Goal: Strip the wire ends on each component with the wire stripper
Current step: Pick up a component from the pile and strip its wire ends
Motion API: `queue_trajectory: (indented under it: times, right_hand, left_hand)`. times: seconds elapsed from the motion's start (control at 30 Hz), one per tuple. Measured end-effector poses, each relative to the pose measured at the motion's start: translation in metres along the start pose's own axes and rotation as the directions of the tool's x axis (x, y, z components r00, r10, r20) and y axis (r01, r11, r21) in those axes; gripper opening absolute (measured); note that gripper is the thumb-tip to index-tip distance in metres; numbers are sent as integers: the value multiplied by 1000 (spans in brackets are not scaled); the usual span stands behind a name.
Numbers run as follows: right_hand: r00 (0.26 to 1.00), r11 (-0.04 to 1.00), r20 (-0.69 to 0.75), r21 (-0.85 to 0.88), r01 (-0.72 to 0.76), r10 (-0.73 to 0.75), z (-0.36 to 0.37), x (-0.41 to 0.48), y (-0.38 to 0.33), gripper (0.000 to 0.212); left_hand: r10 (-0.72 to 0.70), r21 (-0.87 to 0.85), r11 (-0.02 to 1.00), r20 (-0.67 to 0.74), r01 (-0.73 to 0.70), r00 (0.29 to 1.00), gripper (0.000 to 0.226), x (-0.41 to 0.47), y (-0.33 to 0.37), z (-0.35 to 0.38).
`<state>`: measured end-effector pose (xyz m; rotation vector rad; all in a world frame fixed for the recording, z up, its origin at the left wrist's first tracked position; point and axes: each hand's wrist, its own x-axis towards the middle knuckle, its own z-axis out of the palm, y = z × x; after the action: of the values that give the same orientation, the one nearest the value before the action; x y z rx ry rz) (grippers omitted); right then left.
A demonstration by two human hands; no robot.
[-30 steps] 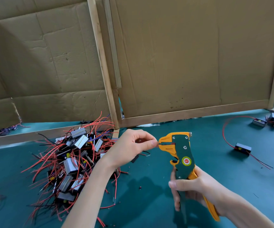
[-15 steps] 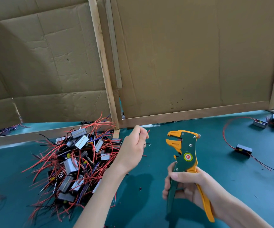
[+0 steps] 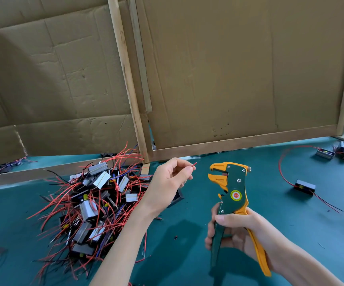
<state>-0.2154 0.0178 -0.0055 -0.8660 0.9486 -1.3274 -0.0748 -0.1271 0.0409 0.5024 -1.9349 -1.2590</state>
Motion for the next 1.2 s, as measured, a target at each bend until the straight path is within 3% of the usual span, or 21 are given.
queue_trajectory:
  times: [0.4,0.57,0.67,0.9,1.0,1.2]
  right_hand:
    - [997,998,-73,65,25,-21,5,-4,-5,12]
    - [997,997,-73,74,26,-20,4,-4,-5,13]
    - [998,997,-64,77,22,-17,4,-3,-4,20]
    - [998,997,-59,81,2,2,1,1,-2,27]
    - [999,998,-37,64,0,3,0,0,-2,27]
    - [1000,1000,12,7,17,-17,1,-2,-4,29]
  left_hand:
    - [3,-44,999,-19,-4,1000,10,0,-4,0]
    - [-38,-42,998,12,39,999,11,-1,-7,0]
    - [-48,78,996,51,44,998,11,-2,-13,1]
    - [-89,184,979,-10,89,996,25,-1,-22,2]
    - [-56,160,986,25,51,998,26,-2,-15,2]
    - [-30,16,999,107,28,994,4,-2,2,-1]
